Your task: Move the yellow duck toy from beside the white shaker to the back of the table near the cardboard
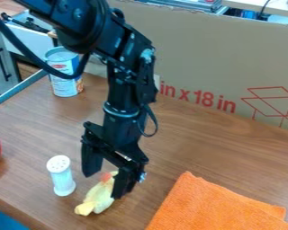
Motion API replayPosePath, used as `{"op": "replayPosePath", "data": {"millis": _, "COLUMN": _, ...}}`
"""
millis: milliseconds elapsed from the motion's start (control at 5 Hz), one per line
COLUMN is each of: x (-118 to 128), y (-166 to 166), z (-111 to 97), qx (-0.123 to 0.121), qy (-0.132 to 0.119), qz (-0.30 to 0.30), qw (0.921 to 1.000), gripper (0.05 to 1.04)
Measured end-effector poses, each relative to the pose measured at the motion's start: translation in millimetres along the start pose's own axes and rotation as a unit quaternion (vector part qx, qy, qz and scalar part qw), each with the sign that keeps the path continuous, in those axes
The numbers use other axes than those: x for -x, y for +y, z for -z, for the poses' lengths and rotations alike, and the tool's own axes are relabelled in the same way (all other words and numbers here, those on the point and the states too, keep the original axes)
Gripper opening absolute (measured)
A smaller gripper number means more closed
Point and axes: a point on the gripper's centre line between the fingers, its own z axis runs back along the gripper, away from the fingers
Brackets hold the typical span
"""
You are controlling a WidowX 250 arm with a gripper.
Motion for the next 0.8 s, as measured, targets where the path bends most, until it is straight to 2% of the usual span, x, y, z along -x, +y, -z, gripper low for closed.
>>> {"op": "replayPosePath", "data": {"millis": 200, "x": -4.6, "y": -2.1, "z": 8.2, "qx": 0.003, "qy": 0.010, "qz": -0.001, "qw": 0.9999, "gripper": 1.003}}
{"op": "replayPosePath", "data": {"millis": 600, "x": -5.8, "y": 1.8, "z": 35.5, "qx": 0.018, "qy": 0.055, "qz": -0.024, "qw": 0.9981, "gripper": 0.965}}
{"op": "replayPosePath", "data": {"millis": 800, "x": -7.4, "y": 4.4, "z": 35.2, "qx": 0.019, "qy": 0.050, "qz": -0.030, "qw": 0.9981, "gripper": 0.698}}
